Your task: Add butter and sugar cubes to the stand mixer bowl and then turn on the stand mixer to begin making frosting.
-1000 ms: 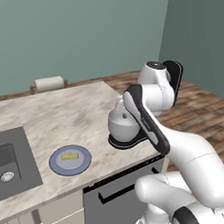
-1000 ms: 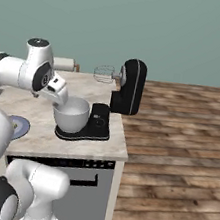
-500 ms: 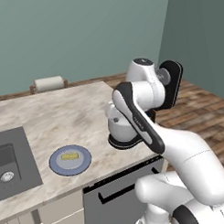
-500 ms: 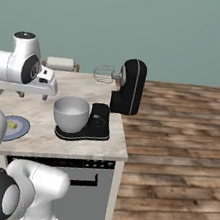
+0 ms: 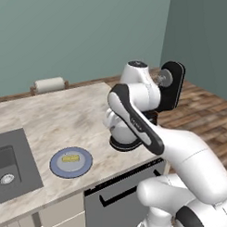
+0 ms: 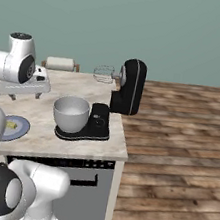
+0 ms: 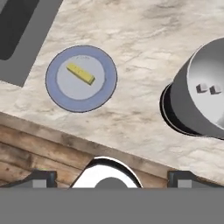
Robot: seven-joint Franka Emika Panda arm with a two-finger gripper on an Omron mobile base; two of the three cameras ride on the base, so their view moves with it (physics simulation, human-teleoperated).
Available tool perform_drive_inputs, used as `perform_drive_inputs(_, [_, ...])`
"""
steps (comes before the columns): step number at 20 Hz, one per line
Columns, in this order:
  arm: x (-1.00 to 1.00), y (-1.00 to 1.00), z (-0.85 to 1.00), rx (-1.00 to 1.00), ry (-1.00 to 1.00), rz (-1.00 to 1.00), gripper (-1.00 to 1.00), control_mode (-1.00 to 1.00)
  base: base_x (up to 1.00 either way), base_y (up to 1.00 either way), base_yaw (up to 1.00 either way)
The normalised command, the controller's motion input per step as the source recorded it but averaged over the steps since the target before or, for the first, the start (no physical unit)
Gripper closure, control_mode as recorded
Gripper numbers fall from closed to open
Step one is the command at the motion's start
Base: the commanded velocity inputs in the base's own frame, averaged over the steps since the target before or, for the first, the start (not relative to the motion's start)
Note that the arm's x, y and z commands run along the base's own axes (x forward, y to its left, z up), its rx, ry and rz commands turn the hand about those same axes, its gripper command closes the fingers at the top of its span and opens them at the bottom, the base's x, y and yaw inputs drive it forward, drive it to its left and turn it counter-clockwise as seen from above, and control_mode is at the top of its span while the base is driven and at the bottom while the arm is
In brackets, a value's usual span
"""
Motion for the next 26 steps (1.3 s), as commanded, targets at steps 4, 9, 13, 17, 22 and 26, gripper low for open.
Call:
perform_drive_inputs(4, [0.0, 0.45, -0.41, -0.08, 0.0, 0.3, -1.0, -1.0, 0.0, 0.0, 0.0])
perform_drive_inputs(9, [0.0, 0.52, -0.43, -0.1, 0.0, 0.25, -1.0, -1.0, 0.0, 0.0, 0.0])
perform_drive_inputs(13, [0.0, 0.47, -0.4, -0.09, 0.01, 0.22, -1.0, -1.0, 0.0, 0.0, 0.0])
perform_drive_inputs(17, [0.02, 0.48, -0.36, -0.09, 0.08, 0.21, -1.0, -1.0, 0.0, 0.0, 0.0])
perform_drive_inputs(22, [0.04, 0.39, -0.34, -0.07, 0.13, 0.23, -1.0, -1.0, 0.0, 0.0, 0.0])
perform_drive_inputs(26, [0.14, 0.29, -0.36, -0.04, 0.14, 0.21, -1.0, -1.0, 0.0, 0.0, 0.0])
